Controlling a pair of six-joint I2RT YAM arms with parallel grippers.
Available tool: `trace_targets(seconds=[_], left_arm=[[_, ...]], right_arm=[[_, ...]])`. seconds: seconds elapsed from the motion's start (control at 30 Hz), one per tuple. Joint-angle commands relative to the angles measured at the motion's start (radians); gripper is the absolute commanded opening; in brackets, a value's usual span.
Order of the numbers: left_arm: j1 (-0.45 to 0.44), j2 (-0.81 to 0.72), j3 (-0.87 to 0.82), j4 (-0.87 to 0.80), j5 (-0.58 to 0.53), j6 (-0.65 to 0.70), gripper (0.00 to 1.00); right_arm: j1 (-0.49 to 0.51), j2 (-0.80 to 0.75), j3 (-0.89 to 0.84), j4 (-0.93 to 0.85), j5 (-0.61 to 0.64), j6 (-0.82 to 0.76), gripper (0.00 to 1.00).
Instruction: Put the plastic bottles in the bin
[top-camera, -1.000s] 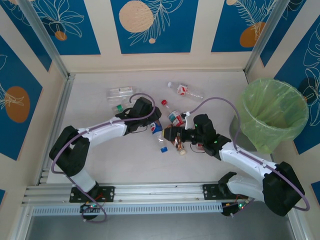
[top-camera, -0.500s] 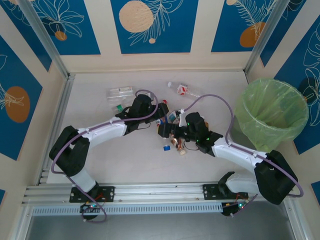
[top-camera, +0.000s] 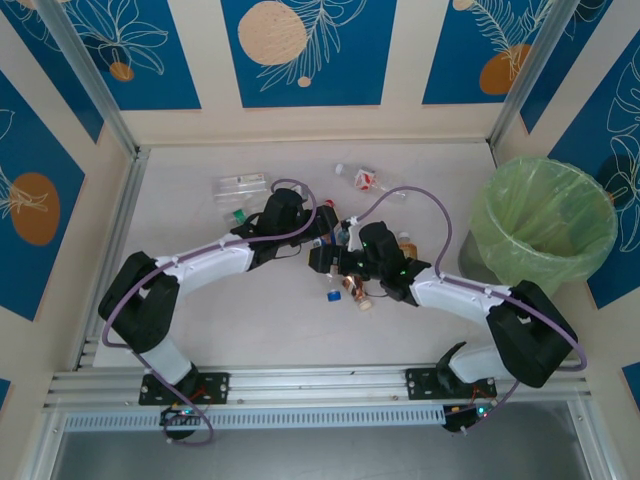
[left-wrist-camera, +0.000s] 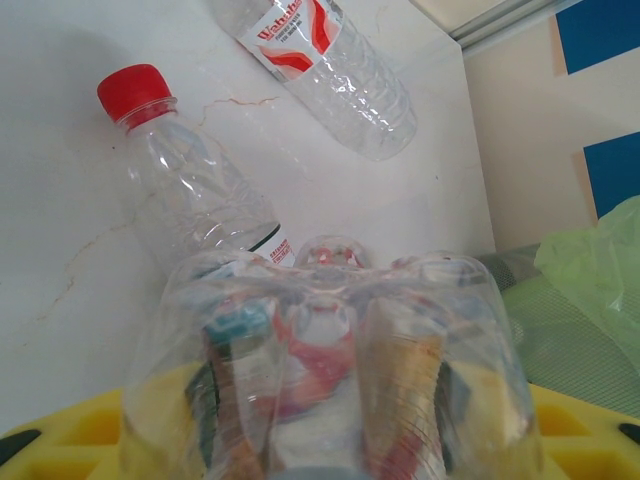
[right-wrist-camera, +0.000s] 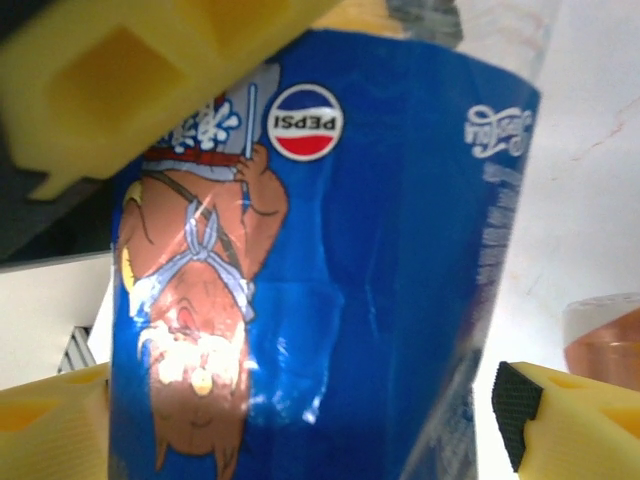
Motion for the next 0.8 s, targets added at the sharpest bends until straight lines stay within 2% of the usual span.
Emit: trace_targets(seconds=[0.0, 0.2, 0.53, 0.63, 0.77], left_arm=[[0.011, -0.020, 0.026, 0.025, 0.011, 0.018, 0.55], [0.012, -0.021, 0.036, -0.013, -0.010, 0.045, 0.56], [0.012, -0.022, 0.057, -0.023, 0.024, 0.066, 0.56], [0.011, -0.024, 0.057, -0.029, 0.018, 0.065, 0.60], [0.012, -0.033, 0.065, -0.047, 0.016, 0.070, 0.66]], right_arm=[[0.010, 0.017, 0.004, 0.048, -0.038, 0.010, 0.85], [0.019, 0.018, 0.006, 0.038, -0.027, -0.011, 0.74], [0.017, 0.017, 0.006, 0.037, -0.063, -0.033, 0.60], [0.011, 0.017, 0.011, 0.037, -0.080, -0.042, 0.56], [0.004, 0.016, 0.018, 0.026, -0.085, -0.050, 0.54]])
